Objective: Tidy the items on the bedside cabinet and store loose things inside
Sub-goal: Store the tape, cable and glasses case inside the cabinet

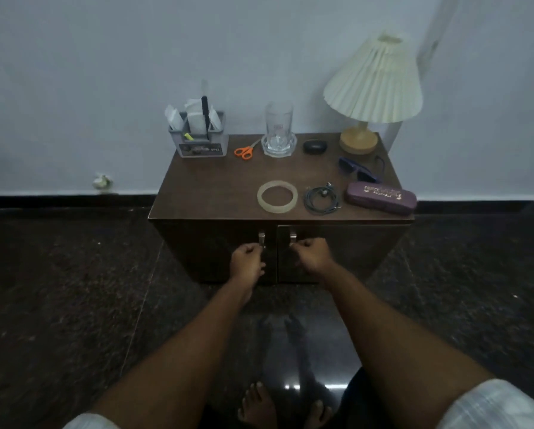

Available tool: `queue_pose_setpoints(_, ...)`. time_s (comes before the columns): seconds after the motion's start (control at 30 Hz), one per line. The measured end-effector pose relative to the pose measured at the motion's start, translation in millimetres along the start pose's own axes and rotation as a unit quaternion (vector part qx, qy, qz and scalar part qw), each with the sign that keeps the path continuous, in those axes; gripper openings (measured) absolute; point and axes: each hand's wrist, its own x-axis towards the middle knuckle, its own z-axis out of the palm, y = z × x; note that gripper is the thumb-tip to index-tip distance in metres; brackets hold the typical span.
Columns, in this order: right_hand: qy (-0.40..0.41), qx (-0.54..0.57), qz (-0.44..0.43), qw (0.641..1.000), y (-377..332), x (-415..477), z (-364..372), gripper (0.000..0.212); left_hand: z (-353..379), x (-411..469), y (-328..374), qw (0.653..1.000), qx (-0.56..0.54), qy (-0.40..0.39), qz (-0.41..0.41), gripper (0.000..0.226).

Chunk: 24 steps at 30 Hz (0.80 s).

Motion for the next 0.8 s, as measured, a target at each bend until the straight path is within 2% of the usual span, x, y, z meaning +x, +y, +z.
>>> queue_pose_setpoints(0.27, 0.004, 0.009, 0.028, 1.0, -13, -14, 4, 0.023, -9, -4, 19, 1.0, 0.019, -0.008, -0.008, 0.035)
queue_pose_setpoints(0.47, 0.022, 0.041, 0.038, 0.998, -14, -4, -2, 0.032, -4, 1, 26, 0.999, 0.044, -0.013, -0.001, 0.029)
queue_pose_setpoints(0.63, -0.023, 0.112, 0.064, 0.991, -21, -7, 1, 0.024, 0, -3, 28, 0.998, 0.06, -0.021, -0.013, 0.027)
queue_pose_setpoints(0.8, -0.067, 0.116, 0.085, 0.987, -25, -13, 1, 0.025, 4, -8, 30, 0.996, 0.064, -0.048, -0.048, 0.035)
